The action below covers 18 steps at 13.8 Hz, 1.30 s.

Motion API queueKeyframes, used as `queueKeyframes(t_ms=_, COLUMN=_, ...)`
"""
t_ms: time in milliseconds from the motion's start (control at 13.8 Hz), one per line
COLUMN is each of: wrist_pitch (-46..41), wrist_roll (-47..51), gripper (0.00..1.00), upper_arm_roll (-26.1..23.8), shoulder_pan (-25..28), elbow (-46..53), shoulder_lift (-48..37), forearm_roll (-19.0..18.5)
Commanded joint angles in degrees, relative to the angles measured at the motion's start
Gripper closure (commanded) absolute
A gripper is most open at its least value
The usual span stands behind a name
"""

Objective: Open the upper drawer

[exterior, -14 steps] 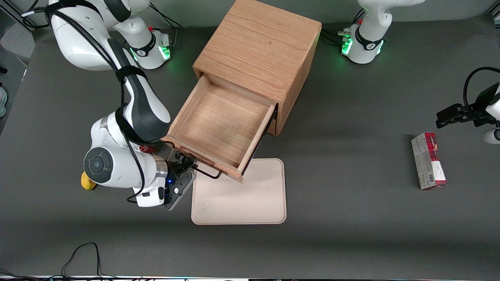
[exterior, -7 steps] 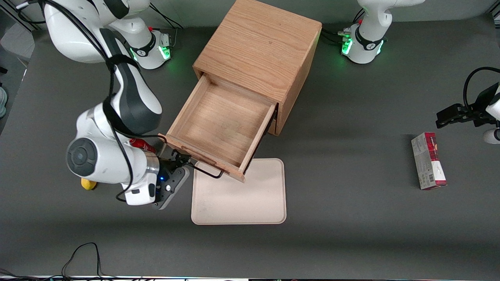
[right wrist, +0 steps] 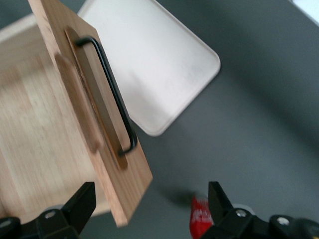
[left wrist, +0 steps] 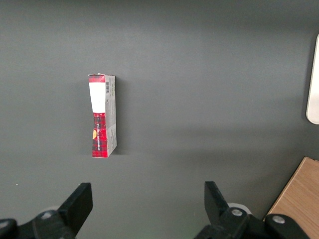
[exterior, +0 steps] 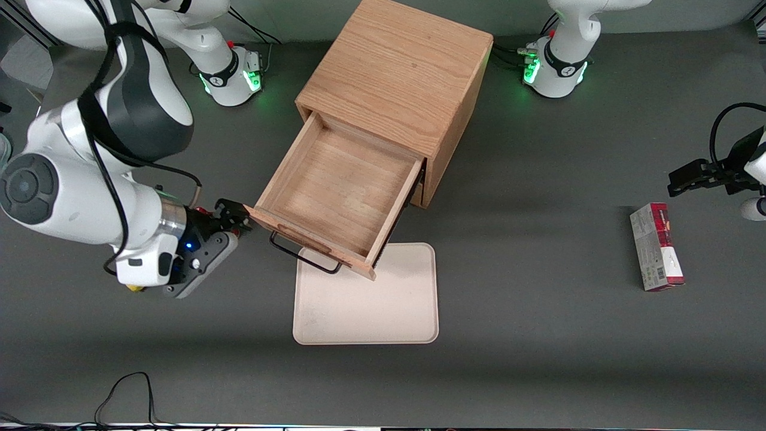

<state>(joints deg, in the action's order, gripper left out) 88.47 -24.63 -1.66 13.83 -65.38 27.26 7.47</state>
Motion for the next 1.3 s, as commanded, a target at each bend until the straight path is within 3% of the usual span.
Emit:
queueKeyframes(t_ms=0, wrist_pitch=0.5, wrist_roll=1.3, gripper=0.0, upper_arm_roll=3.4, shoulder_pan=0.1, elbow=-10.6, shoulder_lift=-8.1, forearm_roll=-0.9)
queueKeyframes(t_ms=290, wrist_pitch=4.1, wrist_roll=1.4, gripper=0.0, upper_arm_roll=8.6, shoulder_pan=0.5, elbow=-25.6, shoulder_lift=-19.1, forearm_roll=-1.1)
queueKeyframes(t_ms=435, wrist_pitch=4.6, wrist_roll=7.8, gripper=0.0, upper_arm_roll=10.0, shoulder_pan=0.5, elbow=-30.6, shoulder_lift=-23.1, forearm_roll=-3.0)
queueKeyframes(t_ms=580, wrist_pitch=3.7, wrist_roll=13.2, gripper=0.0, upper_arm_roll=9.8, shoulder_pan=0.8, elbow=-31.6, shoulder_lift=-24.6, forearm_roll=-7.1)
queueKeyframes(t_ms=942, wrist_pitch=1.7, wrist_roll=13.6, gripper=0.0, upper_arm_roll=10.2, shoulder_pan=0.5, elbow=-29.4, shoulder_lift=-25.0, forearm_roll=-7.2)
queueKeyframes(t_ms=1232, wrist_pitch=4.2, wrist_roll=16.9, gripper=0.0, upper_arm_roll=10.6, shoulder_pan=0.7, elbow=-33.3, shoulder_lift=-27.7, forearm_roll=-7.0)
